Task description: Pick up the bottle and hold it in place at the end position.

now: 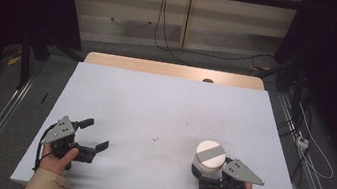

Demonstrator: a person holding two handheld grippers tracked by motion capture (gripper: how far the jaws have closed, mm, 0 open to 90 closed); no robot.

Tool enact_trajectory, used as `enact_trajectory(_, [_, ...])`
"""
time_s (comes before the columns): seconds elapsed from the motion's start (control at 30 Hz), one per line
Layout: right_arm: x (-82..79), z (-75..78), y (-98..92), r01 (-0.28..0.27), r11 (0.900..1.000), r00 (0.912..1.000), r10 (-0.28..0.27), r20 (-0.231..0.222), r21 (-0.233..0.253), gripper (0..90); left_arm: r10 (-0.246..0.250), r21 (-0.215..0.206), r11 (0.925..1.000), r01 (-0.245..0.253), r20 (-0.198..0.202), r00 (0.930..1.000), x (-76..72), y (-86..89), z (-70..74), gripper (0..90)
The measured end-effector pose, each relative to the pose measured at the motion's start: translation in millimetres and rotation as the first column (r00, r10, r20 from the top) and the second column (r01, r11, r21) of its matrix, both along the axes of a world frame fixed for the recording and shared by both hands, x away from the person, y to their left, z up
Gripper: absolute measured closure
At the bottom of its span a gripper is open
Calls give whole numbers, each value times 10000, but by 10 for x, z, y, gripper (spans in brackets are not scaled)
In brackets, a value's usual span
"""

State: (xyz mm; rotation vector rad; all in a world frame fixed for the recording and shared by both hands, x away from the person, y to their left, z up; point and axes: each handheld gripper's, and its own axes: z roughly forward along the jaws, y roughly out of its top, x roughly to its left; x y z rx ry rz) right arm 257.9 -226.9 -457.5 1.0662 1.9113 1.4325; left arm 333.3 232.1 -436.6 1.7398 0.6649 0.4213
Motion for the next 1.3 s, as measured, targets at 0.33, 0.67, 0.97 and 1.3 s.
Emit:
enact_trajectory(0.33, [74, 12, -39, -110, 9999, 9999, 109, 87, 130, 180, -13, 20, 10000, 13, 25, 10000, 8, 3, 0, 34])
enact_trajectory(0.67, [153, 104, -77, -236, 9991, 9990, 222, 388, 365, 183, 11, -1, 10000, -11, 73, 10000, 13, -3, 2, 34])
enact_trajectory(0.97, [316, 160, 30, -502, 9983, 9970, 483, 606, 305, 183, -22, -60, 10000, 22, 69, 10000, 14, 1, -3, 35])
enact_trajectory(1.3, [459, 181, 154, -701, 9971, 9954, 679, 678, 301, 184, -51, -45, 10000, 52, 69, 10000, 13, -7, -2, 36])
